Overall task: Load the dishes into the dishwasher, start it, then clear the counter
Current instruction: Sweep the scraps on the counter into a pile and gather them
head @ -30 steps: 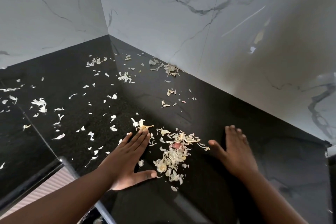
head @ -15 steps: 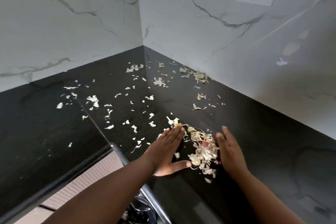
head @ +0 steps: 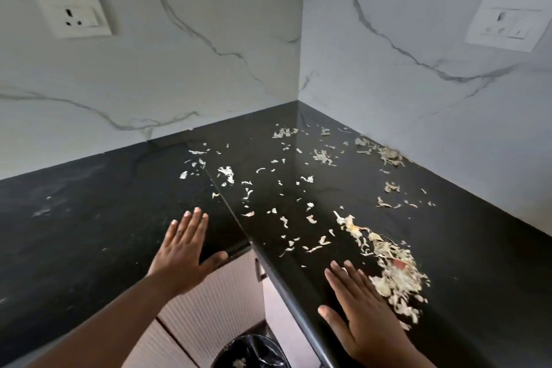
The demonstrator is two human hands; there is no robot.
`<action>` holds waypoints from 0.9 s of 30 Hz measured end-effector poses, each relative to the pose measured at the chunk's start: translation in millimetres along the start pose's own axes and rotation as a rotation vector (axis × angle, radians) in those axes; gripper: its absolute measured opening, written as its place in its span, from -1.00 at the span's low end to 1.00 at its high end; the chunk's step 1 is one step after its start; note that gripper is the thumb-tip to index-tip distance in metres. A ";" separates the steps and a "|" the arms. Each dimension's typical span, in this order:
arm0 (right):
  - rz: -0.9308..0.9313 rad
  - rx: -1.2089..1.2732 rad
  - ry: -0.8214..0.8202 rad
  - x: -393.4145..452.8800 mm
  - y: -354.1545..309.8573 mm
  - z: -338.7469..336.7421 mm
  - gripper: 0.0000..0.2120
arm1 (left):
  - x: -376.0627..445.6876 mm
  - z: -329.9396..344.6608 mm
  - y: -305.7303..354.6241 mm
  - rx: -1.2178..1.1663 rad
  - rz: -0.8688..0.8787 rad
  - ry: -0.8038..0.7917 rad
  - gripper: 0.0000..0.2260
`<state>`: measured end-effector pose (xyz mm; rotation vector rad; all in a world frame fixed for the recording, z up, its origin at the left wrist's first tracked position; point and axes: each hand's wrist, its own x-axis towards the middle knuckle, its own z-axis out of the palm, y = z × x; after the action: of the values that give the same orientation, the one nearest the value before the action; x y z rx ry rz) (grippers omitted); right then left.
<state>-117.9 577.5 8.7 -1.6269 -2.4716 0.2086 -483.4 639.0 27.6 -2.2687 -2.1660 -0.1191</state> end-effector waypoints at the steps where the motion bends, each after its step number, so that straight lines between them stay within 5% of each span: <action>1: -0.008 -0.006 -0.014 5.2 -5.3 2.2 -0.38 | -0.1 1.1 -16.1 0.003 -0.041 -0.002 0.05; 11: -0.114 -0.158 -0.237 76.5 -42.0 11.2 -0.28 | 20.1 24.4 -74.3 -0.164 -0.026 -0.055 0.01; 17: 0.374 -0.224 -0.172 112.6 -19.2 5.1 0.08 | 47.4 18.9 -84.6 -0.203 -0.001 -0.087 -0.04; 20: 0.470 -0.204 -0.104 120.5 -49.1 5.8 0.06 | 59.3 16.6 -83.3 -0.177 0.058 -0.131 -0.04; 27: -0.260 -0.141 -0.047 177.8 -183.3 47.4 -0.39 | 73.6 15.1 -89.3 -0.377 -0.066 0.044 -0.06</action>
<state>-361.3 667.9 13.5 -1.3412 -2.7574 0.0379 -568.5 717.5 12.2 -2.3383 -2.3640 -0.6213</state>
